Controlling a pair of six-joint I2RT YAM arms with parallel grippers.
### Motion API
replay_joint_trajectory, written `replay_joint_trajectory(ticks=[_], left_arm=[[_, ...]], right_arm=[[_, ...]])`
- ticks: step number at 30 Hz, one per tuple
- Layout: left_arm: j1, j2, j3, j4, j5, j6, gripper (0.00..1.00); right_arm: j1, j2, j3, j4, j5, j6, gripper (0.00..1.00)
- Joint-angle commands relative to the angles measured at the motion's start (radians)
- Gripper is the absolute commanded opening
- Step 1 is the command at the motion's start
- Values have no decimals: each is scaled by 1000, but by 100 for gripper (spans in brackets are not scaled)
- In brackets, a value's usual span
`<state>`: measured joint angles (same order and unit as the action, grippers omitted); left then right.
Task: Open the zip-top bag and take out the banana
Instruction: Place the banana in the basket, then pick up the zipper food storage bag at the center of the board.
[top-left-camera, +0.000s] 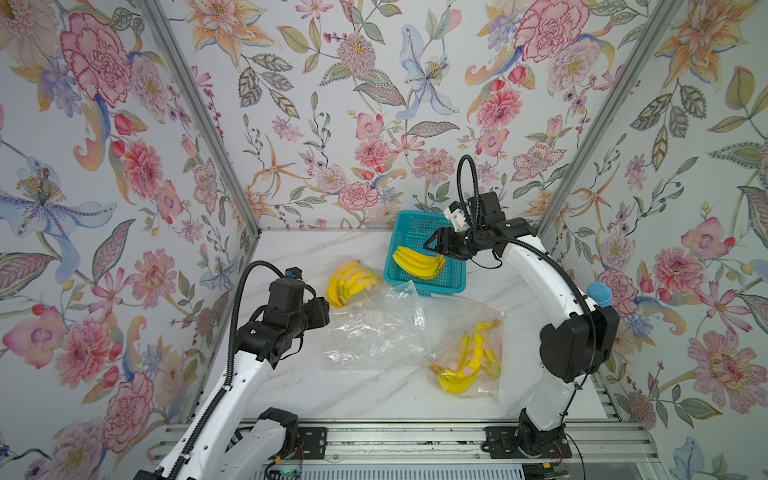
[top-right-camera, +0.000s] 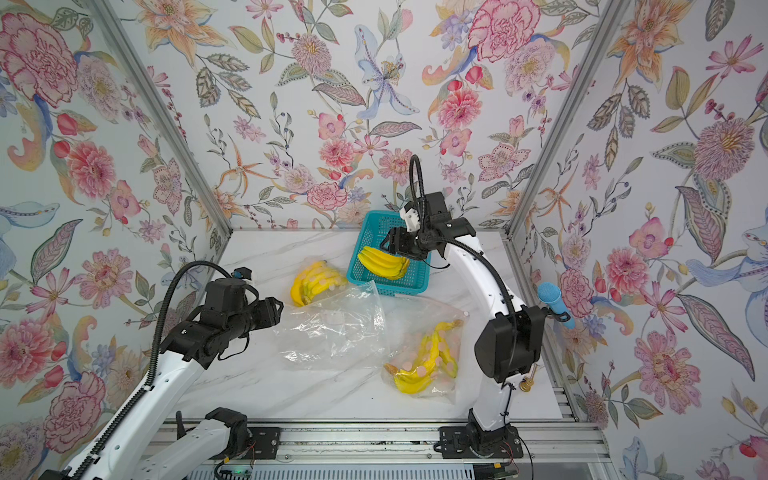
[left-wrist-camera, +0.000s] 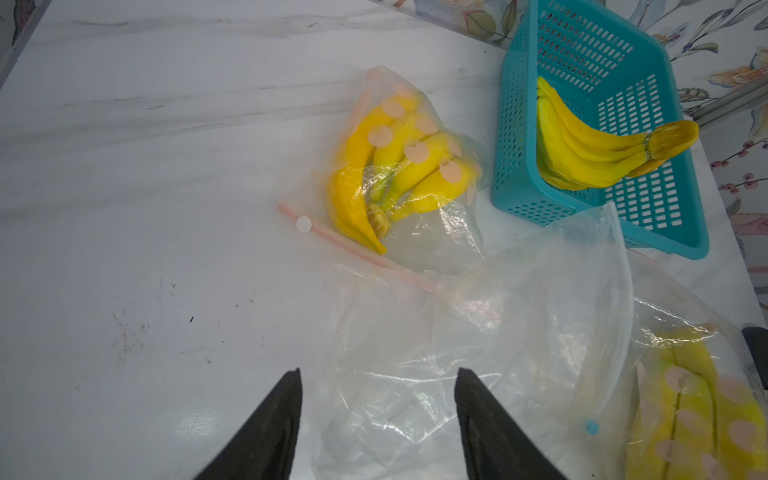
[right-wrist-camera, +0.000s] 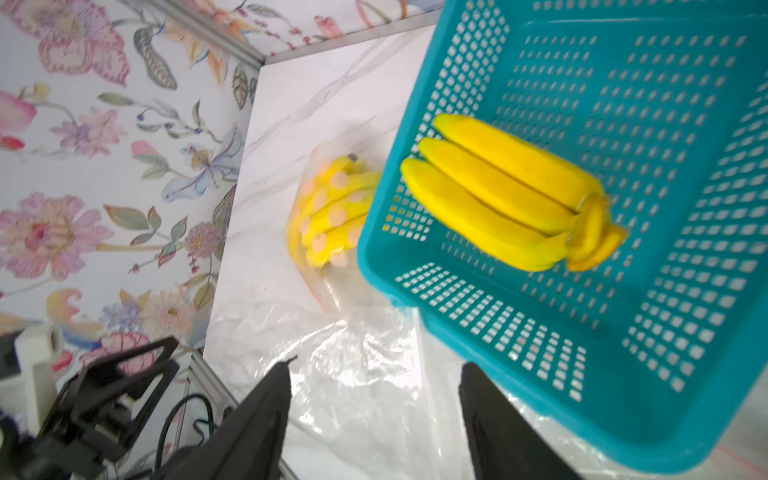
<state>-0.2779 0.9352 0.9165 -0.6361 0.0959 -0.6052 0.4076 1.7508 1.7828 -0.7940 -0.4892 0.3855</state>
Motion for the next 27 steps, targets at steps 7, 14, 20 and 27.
replay_joint_trajectory(ticks=[7,14,20,27], left_arm=[[11,-43,6,136,169,-8,63],[12,-104,-109,168,293,2,64],[11,-118,-150,189,305,30,66],[12,-94,-141,224,318,16,66]], right_arm=[[178,-50,-279,-15,64,4,73],[208,-22,-347,53,171,81,74],[197,91,-298,52,173,54,73],[202,189,-234,60,173,64,65]])
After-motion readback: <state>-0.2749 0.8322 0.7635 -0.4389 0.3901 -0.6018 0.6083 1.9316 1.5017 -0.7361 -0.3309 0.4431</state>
